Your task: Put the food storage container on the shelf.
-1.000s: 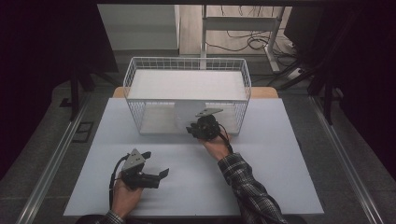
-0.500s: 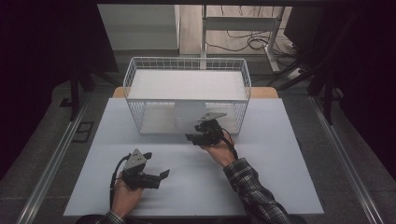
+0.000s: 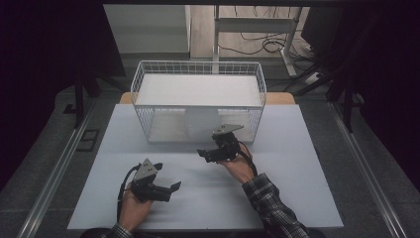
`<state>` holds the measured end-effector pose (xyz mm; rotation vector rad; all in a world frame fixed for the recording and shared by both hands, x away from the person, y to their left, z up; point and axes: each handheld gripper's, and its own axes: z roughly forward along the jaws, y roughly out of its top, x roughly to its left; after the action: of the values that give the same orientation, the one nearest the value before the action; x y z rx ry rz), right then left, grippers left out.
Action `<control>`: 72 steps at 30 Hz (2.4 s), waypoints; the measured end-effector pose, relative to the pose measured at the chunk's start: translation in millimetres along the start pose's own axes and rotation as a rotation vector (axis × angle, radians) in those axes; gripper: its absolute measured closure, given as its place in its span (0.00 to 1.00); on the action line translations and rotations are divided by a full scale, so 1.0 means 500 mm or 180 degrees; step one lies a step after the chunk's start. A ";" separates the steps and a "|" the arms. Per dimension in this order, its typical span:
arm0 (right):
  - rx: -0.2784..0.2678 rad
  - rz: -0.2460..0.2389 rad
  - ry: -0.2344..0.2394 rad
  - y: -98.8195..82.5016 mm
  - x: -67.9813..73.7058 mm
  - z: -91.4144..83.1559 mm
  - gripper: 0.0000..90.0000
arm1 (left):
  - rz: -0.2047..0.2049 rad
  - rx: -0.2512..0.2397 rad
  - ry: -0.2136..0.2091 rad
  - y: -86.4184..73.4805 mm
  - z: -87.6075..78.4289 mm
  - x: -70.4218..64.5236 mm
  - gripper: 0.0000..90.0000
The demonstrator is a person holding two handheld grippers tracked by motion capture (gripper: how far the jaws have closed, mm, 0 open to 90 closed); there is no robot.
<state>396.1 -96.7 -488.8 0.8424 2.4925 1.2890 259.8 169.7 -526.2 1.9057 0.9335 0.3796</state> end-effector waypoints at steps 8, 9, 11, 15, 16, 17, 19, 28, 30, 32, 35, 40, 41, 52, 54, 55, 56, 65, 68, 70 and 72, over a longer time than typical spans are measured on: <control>-0.0053 -0.0031 0.0034 -0.005 0.010 -0.022 0.09 | -0.0009 0.0001 -0.0005 -0.001 -0.002 0.002 0.03; -0.0054 -0.0041 0.0027 -0.006 0.013 -0.028 0.08 | -0.0006 0.0001 -0.0006 -0.001 -0.002 0.002 0.03; -0.0056 -0.0037 0.0029 -0.007 0.014 -0.031 0.08 | -0.0006 0.0000 -0.0005 -0.001 -0.002 0.001 0.03; -0.0068 -0.0020 0.0044 -0.015 0.019 -0.045 0.06 | 0.0008 -0.0008 -0.0005 0.000 -0.004 0.000 0.04; -0.0068 -0.0020 0.0044 -0.015 0.019 -0.045 0.06 | 0.0008 -0.0008 -0.0005 0.000 -0.004 0.000 0.04; -0.0070 -0.0015 0.0051 -0.019 0.022 -0.050 0.06 | 0.0009 -0.0006 -0.0006 0.000 -0.004 0.000 0.04; -0.0070 -0.0011 0.0062 -0.023 0.024 -0.054 0.06 | 0.0005 -0.0006 -0.0008 0.000 -0.005 0.000 0.04; -0.0050 -0.0006 0.0050 -0.046 0.031 -0.076 0.06 | 0.0003 -0.0016 0.0004 0.000 -0.008 0.002 0.04; -0.0043 -0.0009 0.0047 -0.051 0.033 -0.081 0.06 | 0.0007 -0.0009 0.0002 -0.001 -0.008 0.002 0.04; -0.0039 -0.0021 0.0029 -0.057 0.034 -0.087 0.06 | 0.0014 0.0001 0.0002 -0.001 -0.008 0.002 0.04; -0.0028 -0.0014 0.0038 -0.065 0.036 -0.094 0.06 | 0.0016 0.0006 -0.0006 -0.001 -0.007 0.001 0.04; -0.0018 -0.0045 0.0033 -0.074 0.041 -0.105 0.06 | 0.0022 0.0022 -0.0006 -0.001 -0.006 0.000 0.04; -0.0019 -0.0044 0.0037 -0.075 0.041 -0.107 0.06 | 0.0026 0.0027 -0.0003 -0.001 -0.006 0.000 0.04; -0.0025 -0.0120 -0.0013 -0.093 0.049 -0.133 0.06 | 0.0009 0.0075 0.0017 -0.006 -0.014 0.003 0.04; -0.0025 -0.0128 -0.0024 -0.097 0.050 -0.139 0.06 | -0.0003 0.0065 0.0030 -0.008 -0.019 0.003 0.04; -0.0030 -0.0126 -0.0036 -0.101 0.050 -0.144 0.06 | -0.0012 0.0056 0.0040 -0.009 -0.023 0.004 0.04; -0.0030 -0.0126 -0.0036 -0.101 0.050 -0.144 0.06 | -0.0012 0.0056 0.0040 -0.009 -0.023 0.004 0.04; -0.0065 -0.0089 -0.0115 -0.122 0.046 -0.179 0.05 | 0.0037 0.0111 0.0072 -0.016 -0.037 0.002 0.04; -0.0104 -0.0076 -0.0143 -0.127 0.044 -0.194 0.05 | 0.0046 0.0104 0.0100 -0.018 -0.043 -0.001 0.04; -0.0121 -0.0066 -0.0163 -0.131 0.044 -0.202 0.05 | 0.0040 0.0088 0.0121 -0.019 -0.049 -0.001 0.04; -0.0124 -0.0056 -0.0173 -0.135 0.043 -0.210 0.05 | 0.0034 0.0080 0.0131 -0.021 -0.053 -0.001 0.04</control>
<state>307.3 -186.4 -479.1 0.8331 2.4197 1.2872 238.9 188.6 -521.5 1.9329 0.9597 0.4164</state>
